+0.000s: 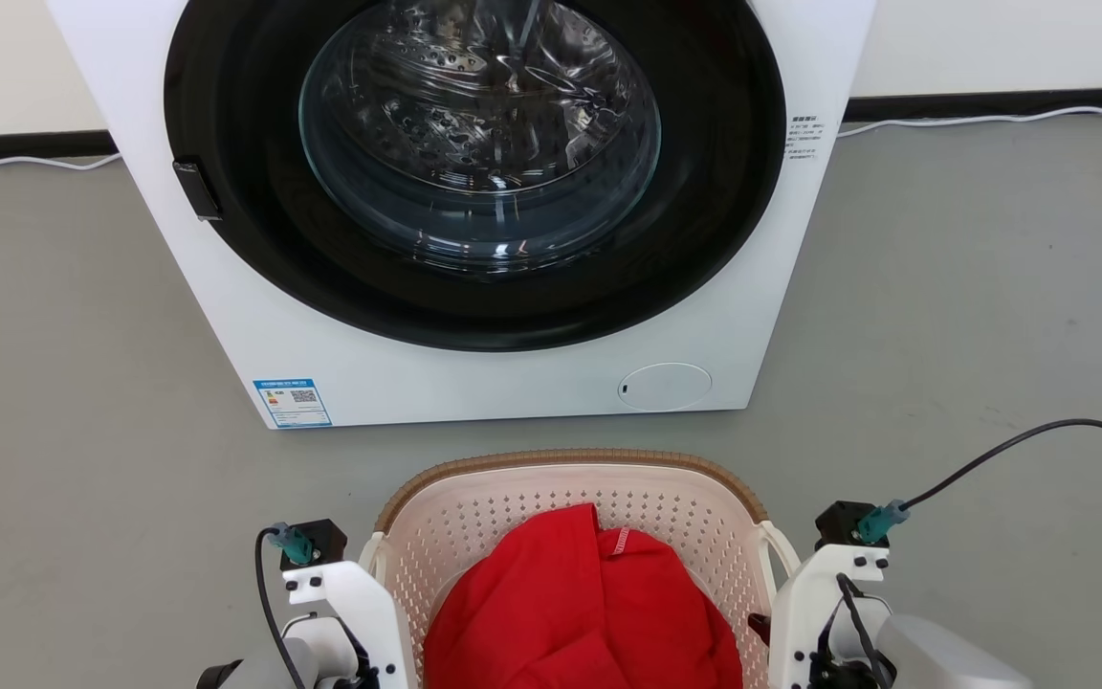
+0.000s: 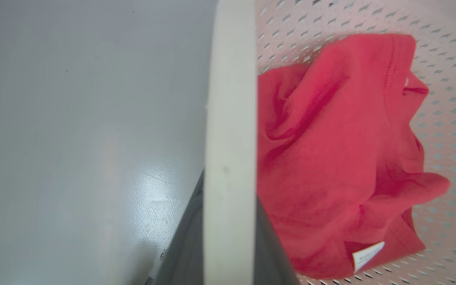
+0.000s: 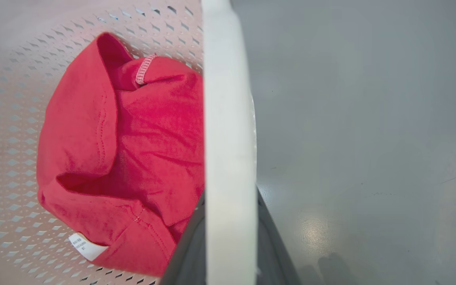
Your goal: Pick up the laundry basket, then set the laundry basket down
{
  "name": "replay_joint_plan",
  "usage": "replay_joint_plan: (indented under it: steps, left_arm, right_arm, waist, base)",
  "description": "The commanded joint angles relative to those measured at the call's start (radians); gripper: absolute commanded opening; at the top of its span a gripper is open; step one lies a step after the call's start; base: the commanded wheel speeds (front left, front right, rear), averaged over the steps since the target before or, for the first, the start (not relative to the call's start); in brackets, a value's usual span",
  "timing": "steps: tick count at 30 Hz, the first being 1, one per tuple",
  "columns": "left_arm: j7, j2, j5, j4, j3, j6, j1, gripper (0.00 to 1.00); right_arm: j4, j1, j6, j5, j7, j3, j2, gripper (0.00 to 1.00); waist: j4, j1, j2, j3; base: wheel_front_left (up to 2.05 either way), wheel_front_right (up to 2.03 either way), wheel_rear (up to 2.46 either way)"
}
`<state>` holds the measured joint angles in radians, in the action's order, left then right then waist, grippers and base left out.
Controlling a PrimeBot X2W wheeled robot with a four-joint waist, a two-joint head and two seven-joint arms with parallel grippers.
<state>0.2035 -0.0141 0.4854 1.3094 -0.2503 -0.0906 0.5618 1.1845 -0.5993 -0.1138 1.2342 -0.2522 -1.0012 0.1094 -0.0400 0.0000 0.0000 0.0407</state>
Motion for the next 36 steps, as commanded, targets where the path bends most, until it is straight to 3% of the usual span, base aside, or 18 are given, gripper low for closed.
replay_joint_plan:
  steps: [1, 36]
  left_arm:
    - [-0.007, -0.036, 0.008, -0.023, 0.019, 0.003, 0.011, 0.00]
    - [-0.018, -0.036, 0.070, -0.022, -0.046, 0.021, 0.014, 0.00]
  right_arm:
    - [-0.023, -0.002, -0.017, 0.016, -0.004, -0.008, -0.002, 0.00]
    - [-0.019, -0.011, -0.017, 0.065, 0.005, -0.065, 0.006, 0.00]
  waist:
    - [0.000, 0.0000, 0.0000, 0.000]
    - [-0.003, 0.0000, 0.0000, 0.002]
  base:
    - [0.00, 0.00, 0.00]
    - [0.00, 0.00, 0.00]
